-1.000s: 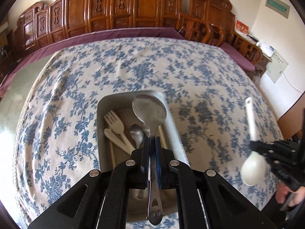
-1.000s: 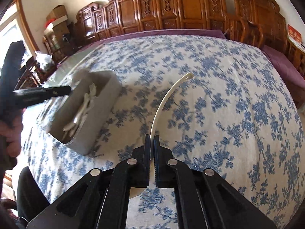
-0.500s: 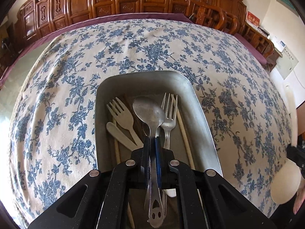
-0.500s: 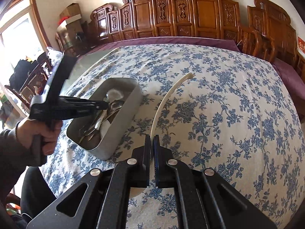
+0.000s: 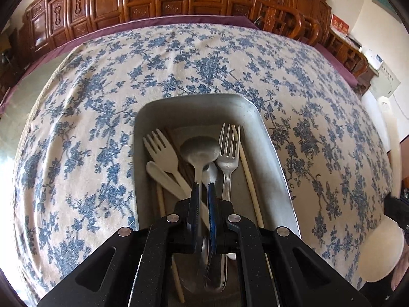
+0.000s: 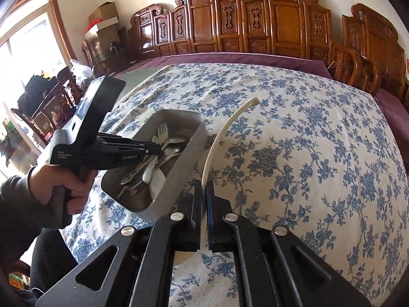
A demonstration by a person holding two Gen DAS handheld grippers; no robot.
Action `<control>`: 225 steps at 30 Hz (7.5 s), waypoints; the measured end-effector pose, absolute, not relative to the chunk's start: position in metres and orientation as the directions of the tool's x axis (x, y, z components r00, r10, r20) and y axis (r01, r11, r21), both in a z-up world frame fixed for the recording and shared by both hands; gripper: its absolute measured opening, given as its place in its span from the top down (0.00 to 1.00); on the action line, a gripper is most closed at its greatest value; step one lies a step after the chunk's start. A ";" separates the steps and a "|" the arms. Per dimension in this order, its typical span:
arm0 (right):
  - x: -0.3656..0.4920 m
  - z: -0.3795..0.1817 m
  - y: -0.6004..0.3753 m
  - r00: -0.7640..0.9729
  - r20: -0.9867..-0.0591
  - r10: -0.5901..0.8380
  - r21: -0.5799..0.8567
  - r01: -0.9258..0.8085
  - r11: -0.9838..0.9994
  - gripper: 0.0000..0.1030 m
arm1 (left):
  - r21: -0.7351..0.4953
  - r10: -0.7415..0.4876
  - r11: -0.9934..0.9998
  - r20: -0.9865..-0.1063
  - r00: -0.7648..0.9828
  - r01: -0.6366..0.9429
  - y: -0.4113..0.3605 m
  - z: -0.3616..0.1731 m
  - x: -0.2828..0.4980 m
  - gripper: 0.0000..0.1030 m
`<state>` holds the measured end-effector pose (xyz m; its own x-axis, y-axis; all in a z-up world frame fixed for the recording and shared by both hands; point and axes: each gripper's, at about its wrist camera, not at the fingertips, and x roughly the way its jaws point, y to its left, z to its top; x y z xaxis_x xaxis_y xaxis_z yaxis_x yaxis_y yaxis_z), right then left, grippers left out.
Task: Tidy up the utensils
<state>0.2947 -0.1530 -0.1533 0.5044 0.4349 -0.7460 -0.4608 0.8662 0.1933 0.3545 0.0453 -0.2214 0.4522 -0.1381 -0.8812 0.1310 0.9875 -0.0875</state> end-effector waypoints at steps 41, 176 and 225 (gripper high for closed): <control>0.359 -0.196 -0.019 0.331 -0.816 0.474 0.211 -0.593 0.777 0.96 | -0.121 -0.133 0.991 -0.805 0.578 0.058 0.124 -0.154 0.284 0.95; 0.046 0.065 -0.251 0.937 -0.313 0.157 0.036 -0.154 0.987 0.03 | -0.017 -0.060 0.998 -0.382 0.922 0.058 -0.002 0.056 0.020 0.08; 0.048 0.054 -0.248 0.933 -0.319 0.166 0.041 -0.161 0.986 0.03 | -0.017 -0.071 0.997 -0.386 0.920 0.069 -0.003 0.049 0.019 0.08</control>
<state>0.0480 -0.2476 0.0539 0.9330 0.1660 -0.3192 -0.1613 0.9860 0.0413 0.0190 -0.0028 0.0487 0.9197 -0.0705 -0.3861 0.0693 0.9974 -0.0172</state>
